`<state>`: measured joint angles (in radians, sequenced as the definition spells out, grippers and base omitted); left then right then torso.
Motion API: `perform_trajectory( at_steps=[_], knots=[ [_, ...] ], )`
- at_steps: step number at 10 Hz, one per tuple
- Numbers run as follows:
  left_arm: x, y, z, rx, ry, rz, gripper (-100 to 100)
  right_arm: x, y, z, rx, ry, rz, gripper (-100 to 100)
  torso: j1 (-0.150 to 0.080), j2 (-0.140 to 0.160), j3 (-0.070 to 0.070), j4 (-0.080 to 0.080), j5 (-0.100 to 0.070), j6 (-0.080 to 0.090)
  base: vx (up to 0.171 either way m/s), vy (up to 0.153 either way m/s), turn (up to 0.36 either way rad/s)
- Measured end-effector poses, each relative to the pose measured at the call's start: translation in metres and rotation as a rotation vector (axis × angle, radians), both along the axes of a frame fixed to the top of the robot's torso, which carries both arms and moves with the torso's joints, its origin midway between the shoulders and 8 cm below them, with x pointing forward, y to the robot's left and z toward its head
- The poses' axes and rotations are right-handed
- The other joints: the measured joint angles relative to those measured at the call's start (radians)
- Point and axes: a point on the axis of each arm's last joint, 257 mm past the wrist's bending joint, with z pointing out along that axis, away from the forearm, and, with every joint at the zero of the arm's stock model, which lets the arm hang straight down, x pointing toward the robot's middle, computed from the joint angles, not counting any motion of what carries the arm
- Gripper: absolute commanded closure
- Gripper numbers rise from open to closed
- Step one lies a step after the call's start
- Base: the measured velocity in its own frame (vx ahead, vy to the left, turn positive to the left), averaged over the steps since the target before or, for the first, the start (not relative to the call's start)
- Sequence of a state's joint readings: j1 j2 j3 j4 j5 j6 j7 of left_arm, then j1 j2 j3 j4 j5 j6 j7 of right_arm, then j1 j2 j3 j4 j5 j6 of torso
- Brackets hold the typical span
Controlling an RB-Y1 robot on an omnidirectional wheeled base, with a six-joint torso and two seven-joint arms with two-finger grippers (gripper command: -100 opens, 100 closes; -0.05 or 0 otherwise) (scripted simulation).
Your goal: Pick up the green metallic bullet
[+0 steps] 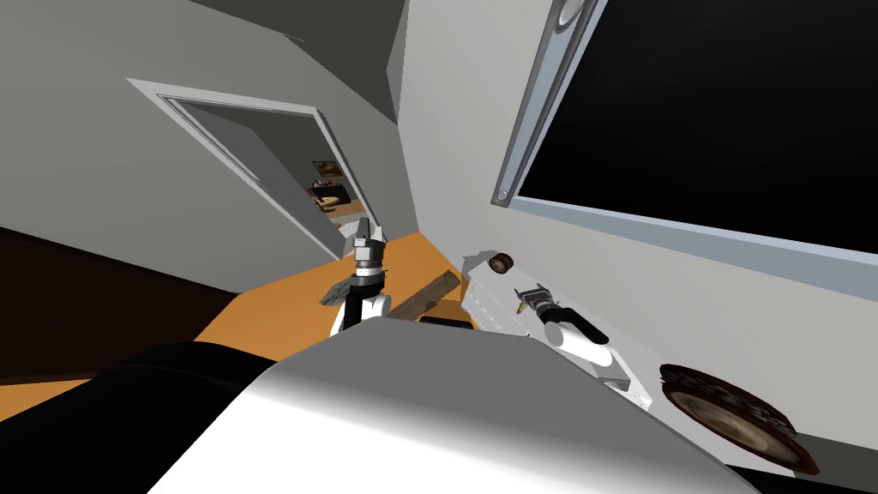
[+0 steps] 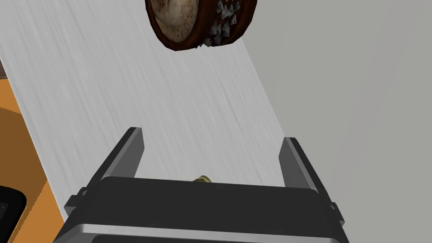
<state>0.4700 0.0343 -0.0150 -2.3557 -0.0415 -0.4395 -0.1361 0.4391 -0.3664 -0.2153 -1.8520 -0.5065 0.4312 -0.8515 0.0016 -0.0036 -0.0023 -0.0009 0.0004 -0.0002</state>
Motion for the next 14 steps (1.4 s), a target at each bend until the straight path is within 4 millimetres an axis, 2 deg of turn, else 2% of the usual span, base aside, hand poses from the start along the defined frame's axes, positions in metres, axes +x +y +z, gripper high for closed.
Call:
perform_trajectory(
  at_steps=[3, 6, 9, 14],
  knots=[
    [0.000, 0.000, 0.000, 0.000, 0.000, 0.000, 0, -0.013, -0.021, -0.024, 0.105, 0.080, -0.075, -100, 0.000, 0.000, 0.000, 0.000, 0.000, 0.000, 0.054, 0.039, -0.032],
    [0.000, 0.000, 0.000, 0.000, 0.000, 0.000, 0, -0.031, -0.032, -0.044, 0.201, 0.152, -0.149, -100, 0.000, 0.000, 0.000, 0.000, 0.000, 0.000, 0.054, 0.036, -0.040],
    [0.000, 0.000, 0.000, 0.000, 0.000, 0.000, 0, -0.046, -0.050, -0.067, 0.307, 0.230, -0.240, -100, -0.002, 0.003, 0.002, 0.001, 0.000, 0.000, 0.003, 0.008, -0.014],
    [0.000, 0.000, 0.000, 0.000, 0.000, 0.000, 0, -0.080, -0.074, -0.092, 0.461, 0.336, -0.386, -100, -0.001, 0.004, 0.002, 0.001, 0.000, 0.000, 0.004, 0.012, -0.020]
  ],
)
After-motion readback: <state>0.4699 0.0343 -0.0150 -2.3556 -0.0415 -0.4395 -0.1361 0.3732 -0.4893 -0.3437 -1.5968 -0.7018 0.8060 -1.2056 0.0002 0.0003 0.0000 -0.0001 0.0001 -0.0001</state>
